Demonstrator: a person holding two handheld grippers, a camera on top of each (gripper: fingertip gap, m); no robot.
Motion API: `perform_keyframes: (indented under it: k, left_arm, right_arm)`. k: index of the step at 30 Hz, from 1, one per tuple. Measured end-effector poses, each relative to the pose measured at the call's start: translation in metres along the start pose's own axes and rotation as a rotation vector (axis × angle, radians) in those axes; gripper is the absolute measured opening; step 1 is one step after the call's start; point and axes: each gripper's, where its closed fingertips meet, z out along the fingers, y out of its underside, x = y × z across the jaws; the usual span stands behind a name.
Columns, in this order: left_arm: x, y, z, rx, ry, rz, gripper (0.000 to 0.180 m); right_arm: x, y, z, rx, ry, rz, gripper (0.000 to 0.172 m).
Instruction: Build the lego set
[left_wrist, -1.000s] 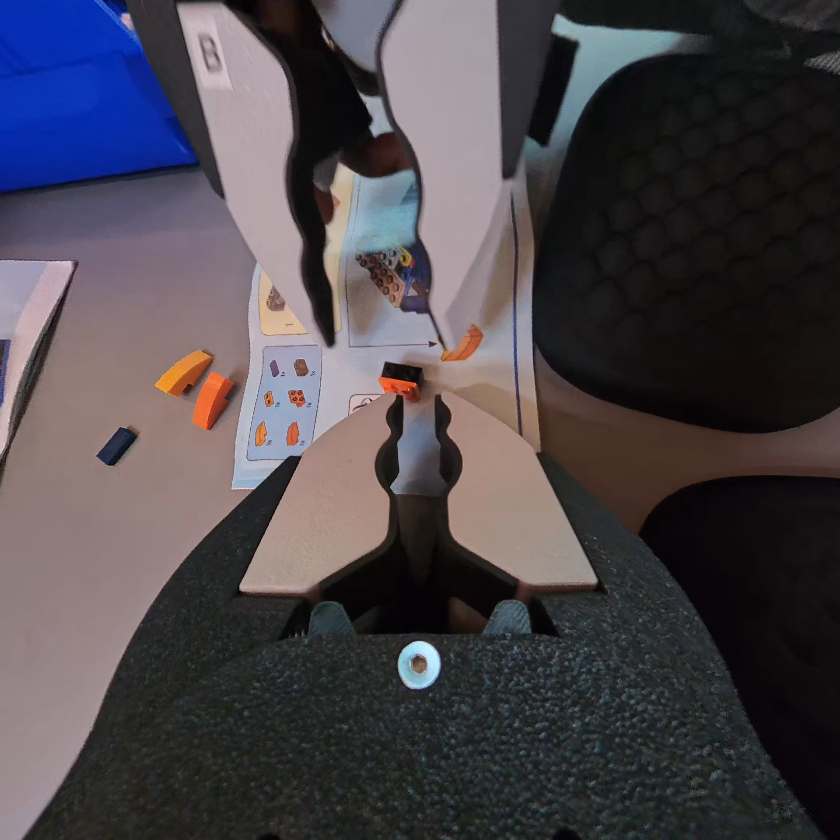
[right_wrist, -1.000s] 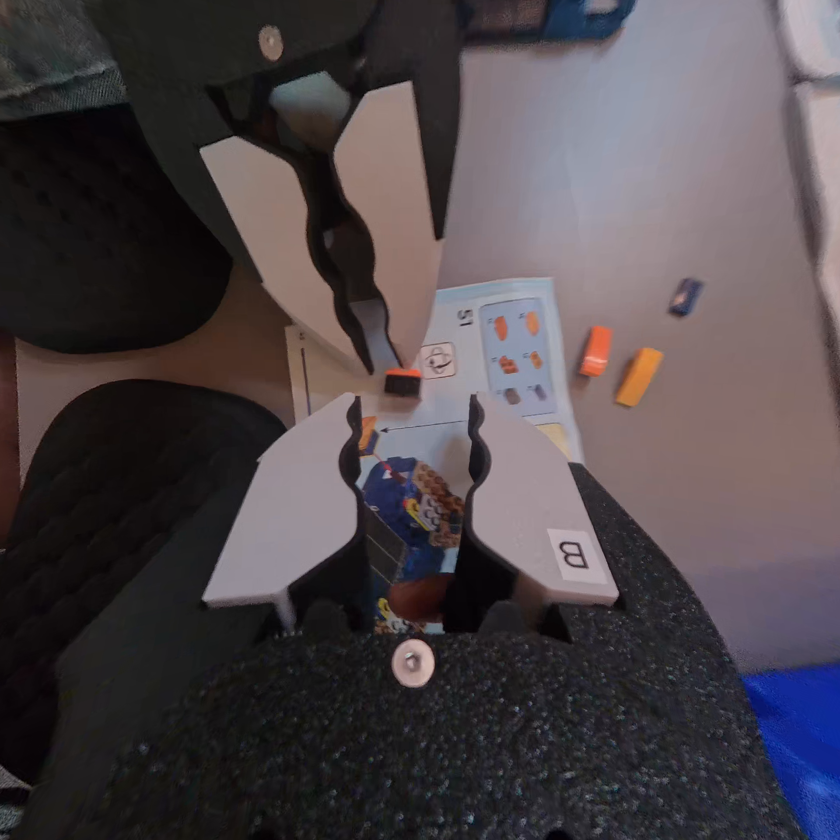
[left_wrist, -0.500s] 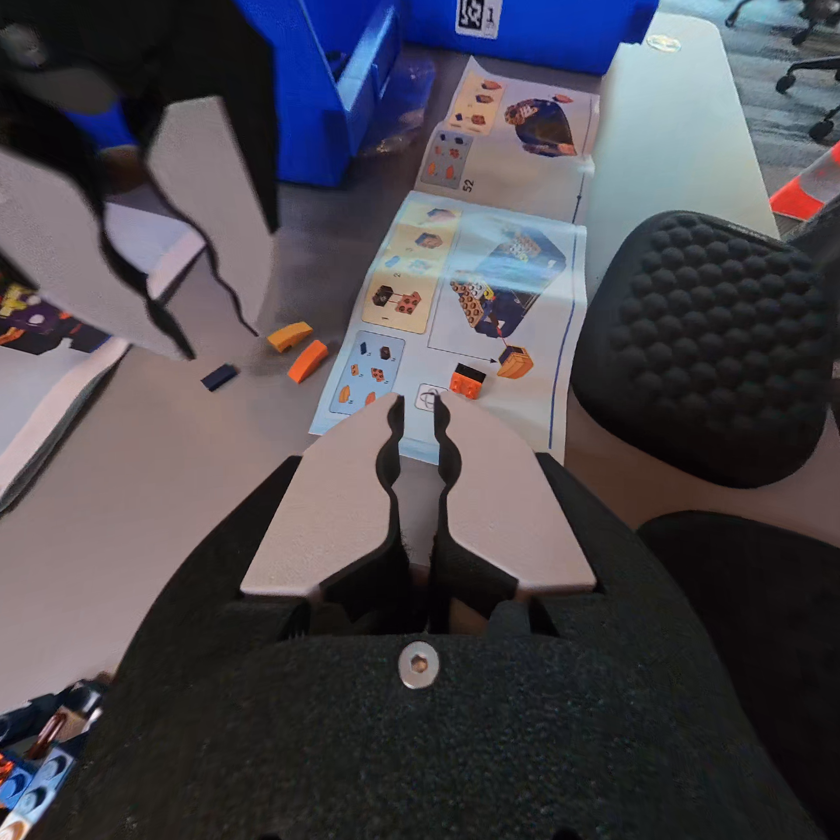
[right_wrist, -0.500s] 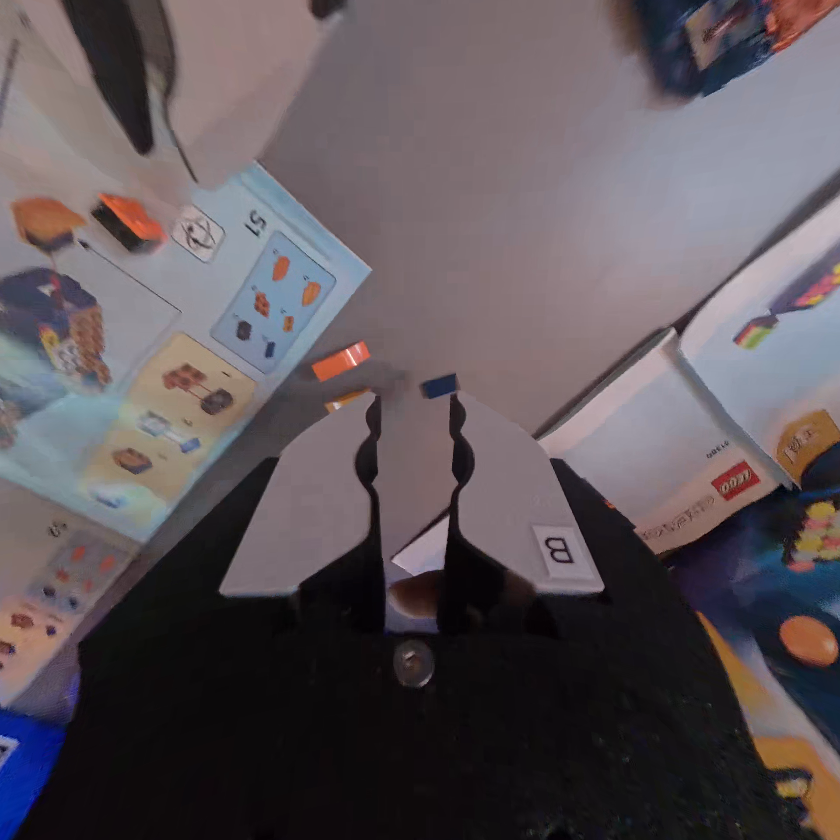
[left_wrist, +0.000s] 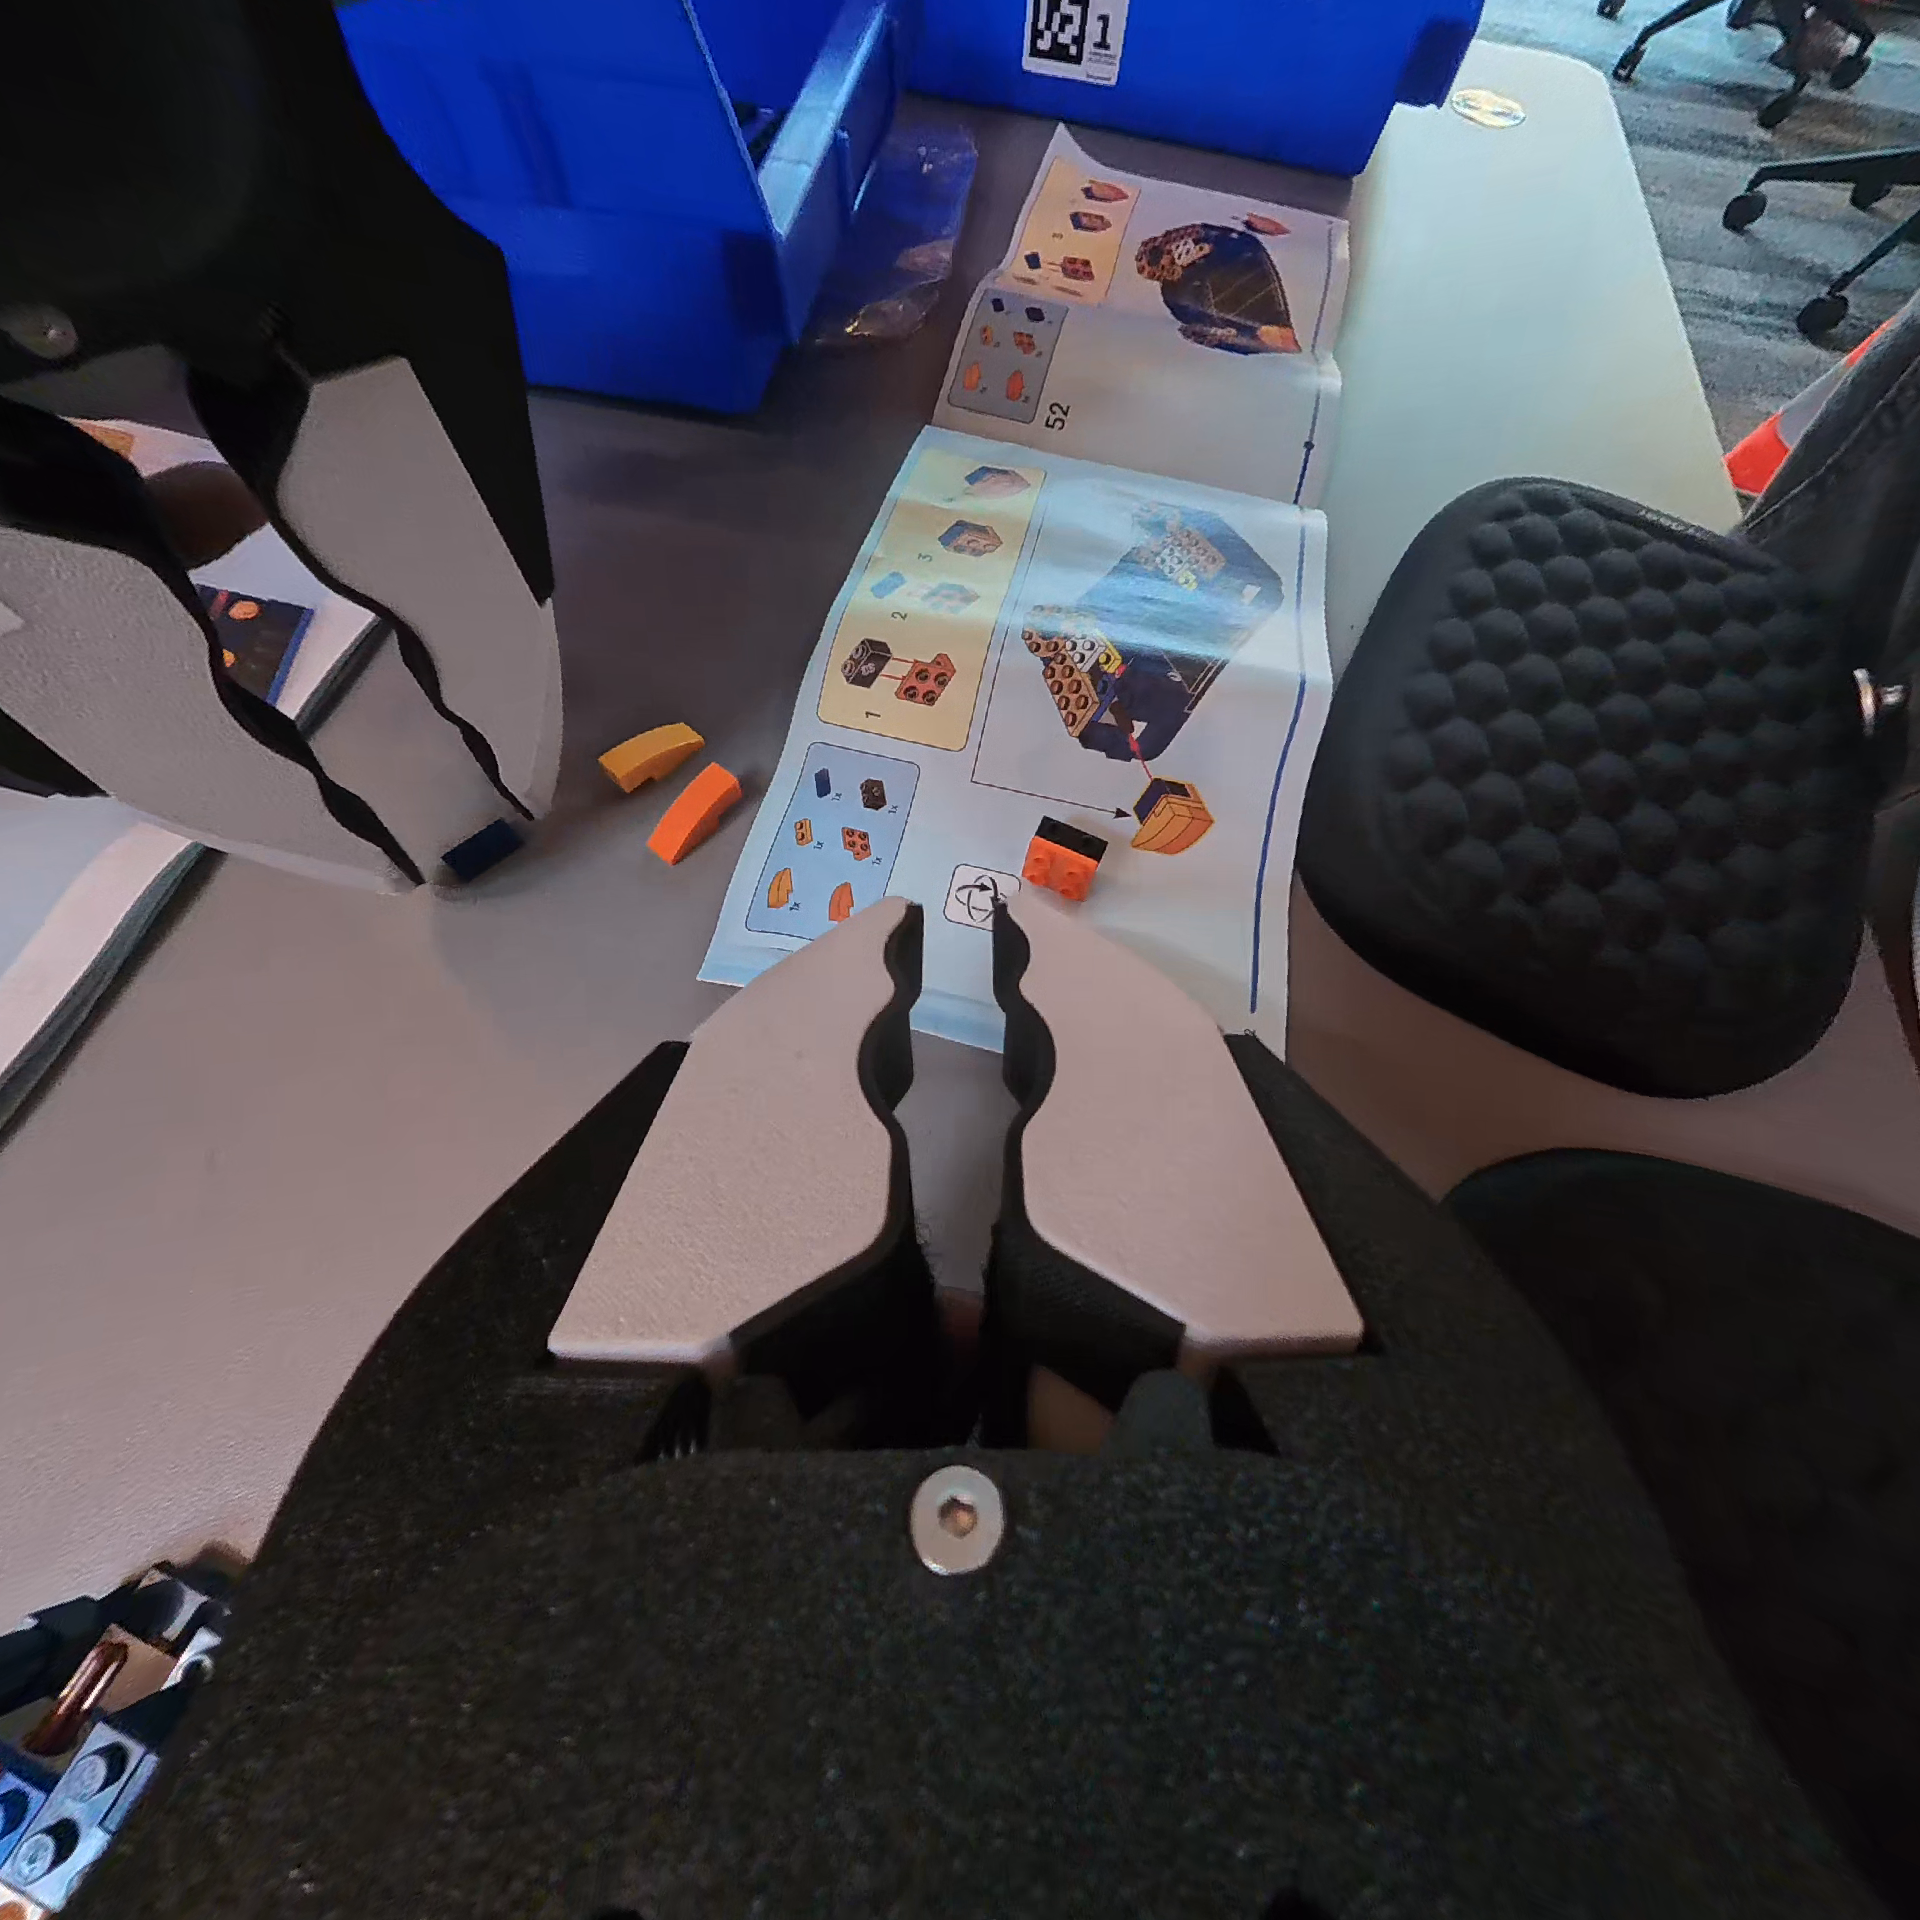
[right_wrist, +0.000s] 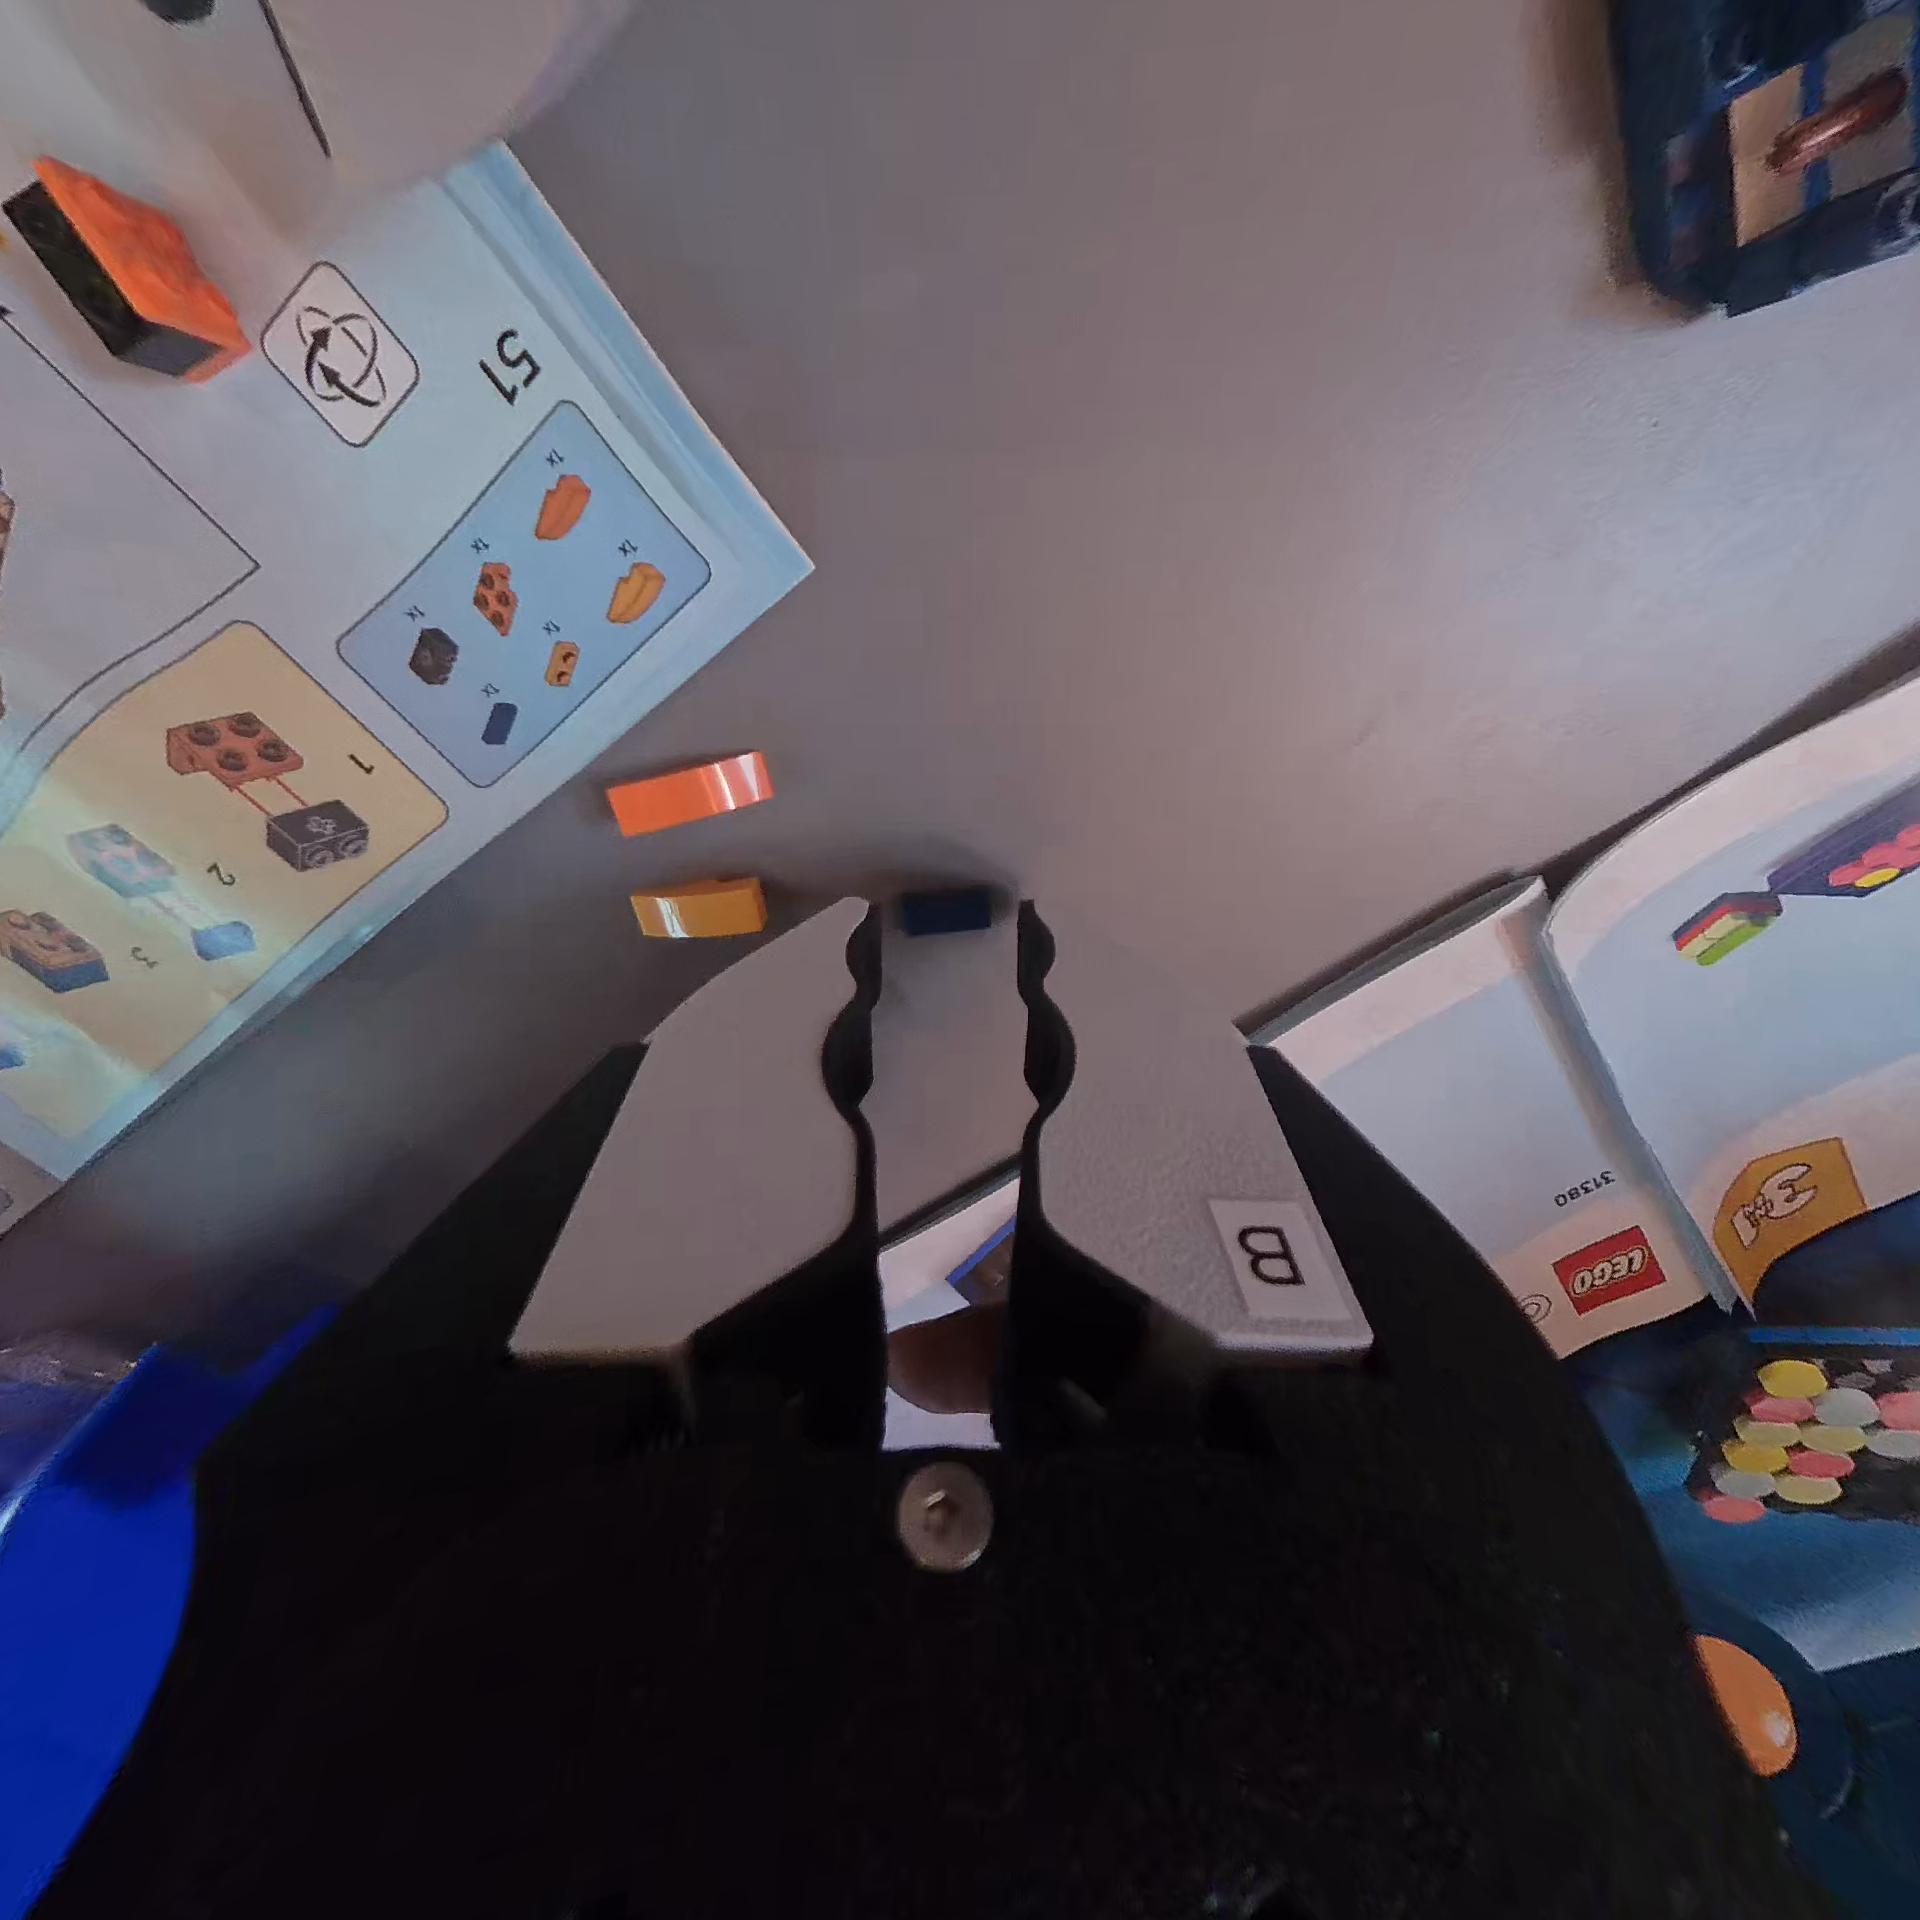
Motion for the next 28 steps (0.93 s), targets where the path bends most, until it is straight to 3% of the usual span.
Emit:
perform_keyframes:
  k: [11,13,15,19,23,28]
  left_arm:
    - [0.0,0.003,0.003,-0.012,0.005,0.002,0.012]
    - [-0.001,0.005,0.005,-0.023,-0.002,0.006,0.013]
    - [0.001,0.008,0.007,-0.041,0.004,0.023,0.012]
    - [0.011,0.011,0.012,-0.077,0.036,0.066,0.011]
    - [0.025,0.009,0.017,-0.098,0.078,0.122,0.008]
    - [0.031,0.013,0.026,-0.142,0.069,0.18,0.007]
  right_arm:
    - [0.001,0.005,0.003,0.007,0.019,0.043,0.015]
    - [0.004,0.002,-0.008,0.035,0.077,0.159,0.015]
    - [-0.004,-0.007,-0.029,0.068,0.102,0.394,0.015]
    - [-0.062,-0.055,-0.057,0.21,0.077,0.782,0.015]
    - [-0.11,-0.077,-0.035,0.199,0.148,0.988,0.015]
    - [-0.11,-0.087,-0.018,0.198,0.252,1.079,0.015]
